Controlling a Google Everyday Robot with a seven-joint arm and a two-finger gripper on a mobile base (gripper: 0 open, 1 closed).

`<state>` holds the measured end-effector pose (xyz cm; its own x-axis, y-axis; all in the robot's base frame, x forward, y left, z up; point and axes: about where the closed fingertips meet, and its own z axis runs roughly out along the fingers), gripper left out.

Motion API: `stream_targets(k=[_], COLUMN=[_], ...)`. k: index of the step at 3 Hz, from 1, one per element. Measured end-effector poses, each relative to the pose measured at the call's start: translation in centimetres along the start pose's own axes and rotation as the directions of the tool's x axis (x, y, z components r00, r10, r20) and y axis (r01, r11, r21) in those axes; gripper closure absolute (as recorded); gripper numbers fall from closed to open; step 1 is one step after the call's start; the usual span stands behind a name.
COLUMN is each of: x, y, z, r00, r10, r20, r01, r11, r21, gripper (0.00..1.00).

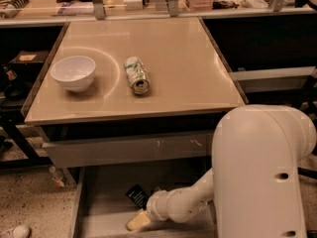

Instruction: Pick rxbar blueberry from middle drawer and place on counter

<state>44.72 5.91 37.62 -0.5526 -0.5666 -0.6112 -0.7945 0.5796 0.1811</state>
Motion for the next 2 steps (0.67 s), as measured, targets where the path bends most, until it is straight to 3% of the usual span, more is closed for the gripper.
stream_targets(k=[2], x=[-1.1], y=[-0.7], z=[3.6], r00=[1.000], r10=[0.011], r20=[0.012], r01=[-0.011], r11=[0.9994], r21=[-0.032], gripper=[0.00])
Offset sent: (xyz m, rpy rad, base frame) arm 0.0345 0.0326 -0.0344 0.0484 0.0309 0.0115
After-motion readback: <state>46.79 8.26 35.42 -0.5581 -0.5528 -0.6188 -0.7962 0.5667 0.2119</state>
